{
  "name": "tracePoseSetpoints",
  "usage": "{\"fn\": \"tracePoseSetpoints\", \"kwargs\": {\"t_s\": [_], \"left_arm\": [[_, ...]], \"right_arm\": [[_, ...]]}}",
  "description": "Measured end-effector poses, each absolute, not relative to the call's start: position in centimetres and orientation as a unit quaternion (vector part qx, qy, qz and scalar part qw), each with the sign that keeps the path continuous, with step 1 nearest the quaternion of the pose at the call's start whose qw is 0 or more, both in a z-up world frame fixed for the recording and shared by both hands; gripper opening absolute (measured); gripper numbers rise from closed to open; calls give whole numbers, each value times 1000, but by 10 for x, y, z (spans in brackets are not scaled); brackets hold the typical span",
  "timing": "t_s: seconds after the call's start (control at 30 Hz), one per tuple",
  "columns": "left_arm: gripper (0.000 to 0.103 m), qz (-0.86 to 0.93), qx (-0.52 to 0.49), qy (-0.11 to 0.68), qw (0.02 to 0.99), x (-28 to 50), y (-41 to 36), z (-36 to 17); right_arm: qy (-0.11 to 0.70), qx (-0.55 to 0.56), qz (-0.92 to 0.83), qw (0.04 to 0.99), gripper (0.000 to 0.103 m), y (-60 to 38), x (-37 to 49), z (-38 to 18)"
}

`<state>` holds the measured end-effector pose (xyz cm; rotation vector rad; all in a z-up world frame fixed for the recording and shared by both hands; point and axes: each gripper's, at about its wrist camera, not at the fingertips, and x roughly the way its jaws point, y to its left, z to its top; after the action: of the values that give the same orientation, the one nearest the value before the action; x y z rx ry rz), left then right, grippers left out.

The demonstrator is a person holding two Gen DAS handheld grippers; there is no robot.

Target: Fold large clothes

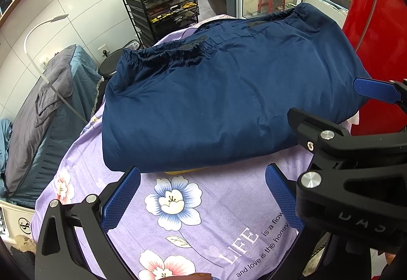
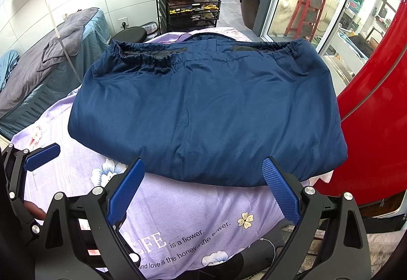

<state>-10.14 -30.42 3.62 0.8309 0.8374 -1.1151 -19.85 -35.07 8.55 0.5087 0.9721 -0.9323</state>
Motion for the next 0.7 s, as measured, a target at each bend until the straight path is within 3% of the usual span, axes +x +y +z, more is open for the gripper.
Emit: {"fn": "tracePoseSetpoints", "kwargs": {"t_s": [0.7], "left_arm": [[96, -498, 367, 372, 692, -101, -304, 36]], "right_arm": [[439, 236, -430, 753, 92, -351, -198, 86]]}}
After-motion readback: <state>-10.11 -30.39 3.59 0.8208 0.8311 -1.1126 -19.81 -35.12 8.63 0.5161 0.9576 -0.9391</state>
